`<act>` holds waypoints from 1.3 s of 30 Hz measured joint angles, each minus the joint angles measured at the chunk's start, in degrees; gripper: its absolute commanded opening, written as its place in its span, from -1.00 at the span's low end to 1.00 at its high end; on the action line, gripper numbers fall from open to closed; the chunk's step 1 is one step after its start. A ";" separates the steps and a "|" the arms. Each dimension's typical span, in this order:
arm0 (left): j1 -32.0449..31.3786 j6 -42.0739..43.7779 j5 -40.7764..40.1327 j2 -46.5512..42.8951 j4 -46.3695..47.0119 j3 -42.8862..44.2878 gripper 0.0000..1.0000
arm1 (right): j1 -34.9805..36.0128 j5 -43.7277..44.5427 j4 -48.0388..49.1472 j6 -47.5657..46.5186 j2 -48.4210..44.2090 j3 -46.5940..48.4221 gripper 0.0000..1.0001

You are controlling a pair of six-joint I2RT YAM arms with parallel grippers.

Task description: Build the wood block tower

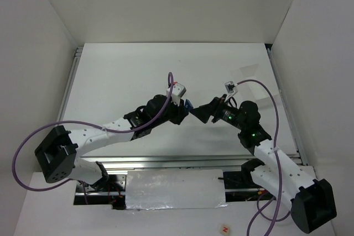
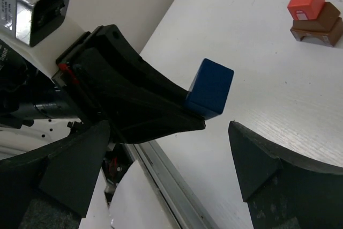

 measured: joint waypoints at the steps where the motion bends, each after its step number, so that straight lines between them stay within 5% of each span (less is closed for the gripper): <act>1: 0.00 -0.07 0.11 -0.13 0.07 -0.26 -1.00 | 0.76 0.39 0.57 -0.02 0.11 0.00 1.00; 10: -0.33 -1.31 -0.02 -2.89 0.52 -1.33 -1.00 | 6.78 10.29 0.07 0.79 6.40 2.27 0.82; 17: -0.42 -1.31 -2.69 -3.15 0.42 -1.70 -1.00 | 11.65 18.86 0.52 2.58 7.06 2.34 0.33; 32: -1.01 -1.33 -2.67 -5.11 0.79 -2.71 -1.00 | 15.04 25.70 0.98 4.50 9.73 4.44 0.00; 39: -1.03 -1.33 -3.06 -5.62 0.94 -3.23 -1.00 | 17.35 29.99 0.46 4.26 9.42 5.18 -0.48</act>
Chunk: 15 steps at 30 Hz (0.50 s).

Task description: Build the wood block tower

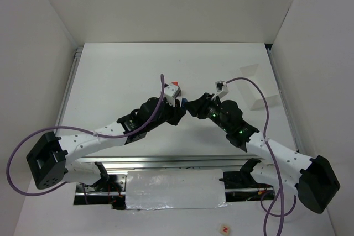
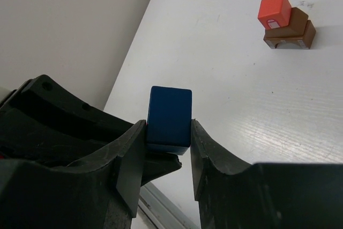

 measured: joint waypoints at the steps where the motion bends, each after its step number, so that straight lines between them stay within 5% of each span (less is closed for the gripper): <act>1: 0.00 0.00 -0.02 0.00 0.00 0.00 -1.00 | 0.39 0.74 -0.11 -0.42 -0.04 0.15 -0.61; 4: 0.02 0.00 -0.02 -0.07 0.02 0.00 -0.59 | 1.20 2.19 -1.86 -2.27 -0.02 1.38 -0.72; 8: 0.02 0.31 -0.68 -0.55 -0.22 0.00 0.34 | 1.38 2.71 -4.94 -7.13 0.85 4.72 -0.79; 11: 0.07 0.28 -2.40 -2.14 -1.86 -0.15 0.82 | 1.07 3.37 -6.80 -11.93 1.75 8.55 -0.80; 15: 2.34 0.24 -3.72 -7.65 -3.67 -2.40 0.99 | -0.74 3.78 -8.70 -20.94 2.25 14.14 -0.79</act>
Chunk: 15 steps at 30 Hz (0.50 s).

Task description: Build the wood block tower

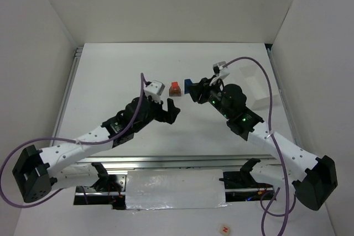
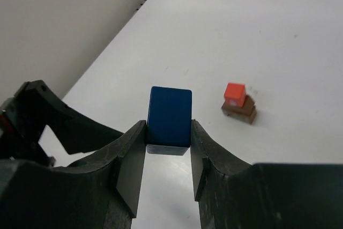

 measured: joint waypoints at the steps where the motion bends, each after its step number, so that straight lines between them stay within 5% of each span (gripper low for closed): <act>1: 1.22 -0.11 -0.37 -1.68 -0.61 -0.76 0.99 | -0.68 -0.48 -0.26 -2.47 0.37 1.27 -0.79; 8: 15.26 -2.84 1.07 -8.13 -6.84 -3.15 0.99 | -4.83 -6.62 -9.49 -24.04 12.41 19.91 -0.80; 15: 27.23 -3.02 4.31 -12.24 -11.23 -7.39 0.99 | -6.03 -21.14 -22.27 -57.77 20.65 27.45 -0.77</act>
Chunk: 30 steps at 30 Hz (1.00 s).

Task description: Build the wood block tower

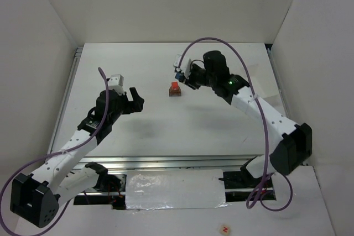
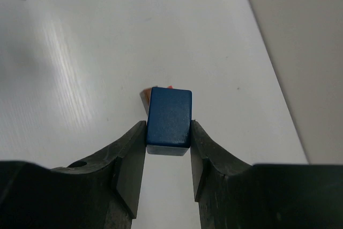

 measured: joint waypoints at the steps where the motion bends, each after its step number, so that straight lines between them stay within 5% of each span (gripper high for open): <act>1: 1.05 0.02 0.37 -0.07 -0.33 -0.20 0.99 | -0.02 -1.66 -5.77 -4.94 2.40 3.63 -0.77; 10: 9.99 0.31 5.88 3.26 -0.26 -0.46 0.99 | -0.17 -3.39 -32.06 -31.87 24.98 37.40 -0.75; 20: 13.84 1.81 10.43 7.63 0.07 -0.46 0.99 | 1.55 1.44 -41.55 -39.56 38.75 45.97 -0.75; 30: 16.63 2.89 13.84 9.77 2.43 -0.74 0.99 | 2.34 2.56 -43.52 -40.26 43.10 48.39 -0.73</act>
